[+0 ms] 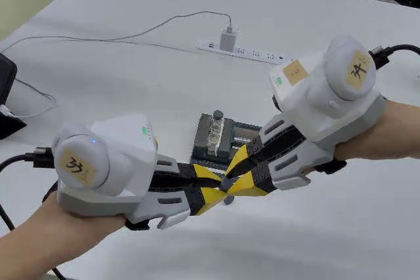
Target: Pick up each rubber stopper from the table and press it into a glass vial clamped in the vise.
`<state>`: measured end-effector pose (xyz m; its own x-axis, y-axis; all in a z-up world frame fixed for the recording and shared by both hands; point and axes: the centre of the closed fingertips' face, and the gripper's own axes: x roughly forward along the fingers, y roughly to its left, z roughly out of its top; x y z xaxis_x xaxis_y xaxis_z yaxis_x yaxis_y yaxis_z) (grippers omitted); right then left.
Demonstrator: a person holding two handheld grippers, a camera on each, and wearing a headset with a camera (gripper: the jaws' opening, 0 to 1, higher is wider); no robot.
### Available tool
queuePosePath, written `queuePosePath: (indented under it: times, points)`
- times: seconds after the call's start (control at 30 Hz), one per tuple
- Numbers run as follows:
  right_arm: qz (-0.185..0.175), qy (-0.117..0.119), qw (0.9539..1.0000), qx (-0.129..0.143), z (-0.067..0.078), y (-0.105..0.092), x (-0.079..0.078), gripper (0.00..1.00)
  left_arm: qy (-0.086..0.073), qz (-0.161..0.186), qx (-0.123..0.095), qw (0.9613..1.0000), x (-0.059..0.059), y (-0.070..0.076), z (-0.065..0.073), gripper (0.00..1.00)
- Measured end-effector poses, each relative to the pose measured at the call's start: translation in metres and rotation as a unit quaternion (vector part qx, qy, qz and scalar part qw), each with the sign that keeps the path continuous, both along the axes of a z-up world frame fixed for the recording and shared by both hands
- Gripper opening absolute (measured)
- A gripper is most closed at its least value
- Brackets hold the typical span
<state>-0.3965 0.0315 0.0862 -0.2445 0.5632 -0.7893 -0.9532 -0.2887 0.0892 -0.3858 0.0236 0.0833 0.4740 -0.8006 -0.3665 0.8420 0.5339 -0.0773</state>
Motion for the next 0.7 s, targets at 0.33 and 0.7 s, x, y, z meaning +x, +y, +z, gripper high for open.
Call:
queuePosePath:
  times: [0.33,0.7]
  points:
    - [-0.001,0.000,1.0000,-0.009,-0.004,-0.002,0.002,0.07,-0.001,-0.003,0.004,1.0000,0.001,-0.002,-0.003,0.04]
    - [-0.011,-0.009,0.9997,-0.020,-0.009,-0.006,0.016,0.07,0.003,0.038,0.030,0.9988,0.009,0.015,-0.020,0.30]
